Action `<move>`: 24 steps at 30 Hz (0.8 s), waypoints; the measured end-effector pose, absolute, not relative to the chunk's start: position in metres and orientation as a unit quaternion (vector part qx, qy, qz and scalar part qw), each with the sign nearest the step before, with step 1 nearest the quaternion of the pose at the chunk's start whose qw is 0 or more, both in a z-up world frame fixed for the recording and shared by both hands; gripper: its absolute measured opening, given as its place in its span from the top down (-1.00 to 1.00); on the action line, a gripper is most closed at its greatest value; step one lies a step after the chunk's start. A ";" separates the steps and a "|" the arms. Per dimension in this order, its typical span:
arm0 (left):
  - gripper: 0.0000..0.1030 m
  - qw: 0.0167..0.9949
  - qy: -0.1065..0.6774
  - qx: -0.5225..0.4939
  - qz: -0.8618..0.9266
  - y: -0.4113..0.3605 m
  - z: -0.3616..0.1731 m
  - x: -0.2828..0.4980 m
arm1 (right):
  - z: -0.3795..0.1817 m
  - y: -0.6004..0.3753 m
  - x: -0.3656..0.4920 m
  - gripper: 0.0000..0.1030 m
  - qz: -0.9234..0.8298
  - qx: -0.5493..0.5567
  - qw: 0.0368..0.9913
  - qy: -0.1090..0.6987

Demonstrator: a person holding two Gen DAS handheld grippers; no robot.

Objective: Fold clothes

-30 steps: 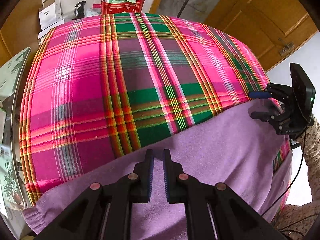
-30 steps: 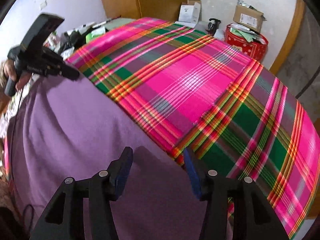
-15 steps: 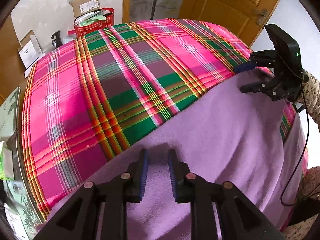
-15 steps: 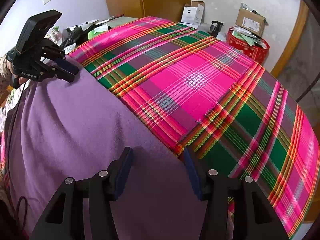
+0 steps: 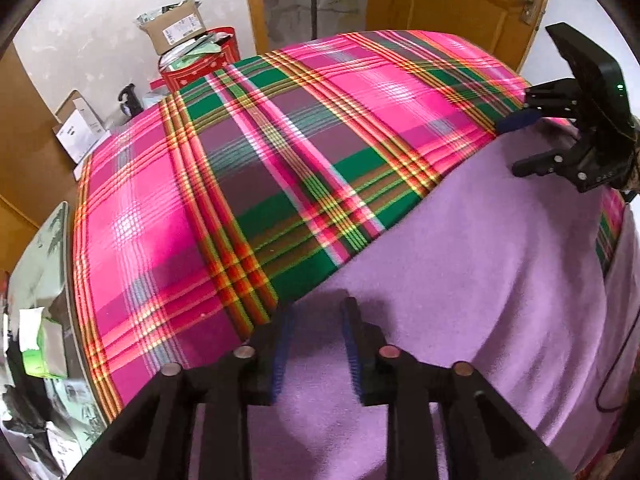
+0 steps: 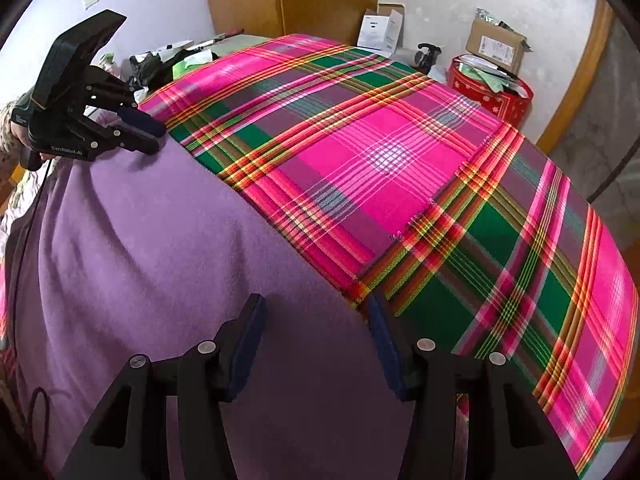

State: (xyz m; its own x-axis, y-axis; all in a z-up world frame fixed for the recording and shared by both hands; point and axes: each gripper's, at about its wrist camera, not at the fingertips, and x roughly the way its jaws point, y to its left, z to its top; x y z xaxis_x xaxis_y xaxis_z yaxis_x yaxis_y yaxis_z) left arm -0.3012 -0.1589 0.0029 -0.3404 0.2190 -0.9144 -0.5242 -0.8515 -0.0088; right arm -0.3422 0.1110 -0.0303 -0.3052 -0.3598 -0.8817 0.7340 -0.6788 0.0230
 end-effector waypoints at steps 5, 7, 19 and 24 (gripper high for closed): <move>0.09 0.221 0.157 -0.523 0.808 -0.158 0.002 -0.303 | -0.030 0.112 -0.340 -0.07 -0.787 0.469 0.350 0.196; 0.12 0.222 0.151 -0.522 0.809 -0.159 0.002 -0.302 | -0.030 0.112 -0.340 -0.08 -0.787 0.468 0.350 0.197; 0.44 0.240 0.128 -0.522 0.808 -0.162 0.002 -0.295 | -0.029 0.114 -0.332 0.01 -0.779 0.478 0.350 0.207; 0.90 0.244 0.157 -0.518 0.804 -0.149 0.003 -0.291 | -0.027 0.114 -0.328 0.71 -0.774 0.480 0.361 0.202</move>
State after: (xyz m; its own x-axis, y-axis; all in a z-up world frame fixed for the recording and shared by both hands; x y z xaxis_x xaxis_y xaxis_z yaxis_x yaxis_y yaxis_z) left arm -0.2914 -0.1487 0.0030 -0.3433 0.2302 -0.9106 -0.5562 -0.8311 -0.0004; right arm -0.3281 0.1140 -0.0267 -0.2787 -0.3649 -0.8883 0.7532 -0.6569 0.0335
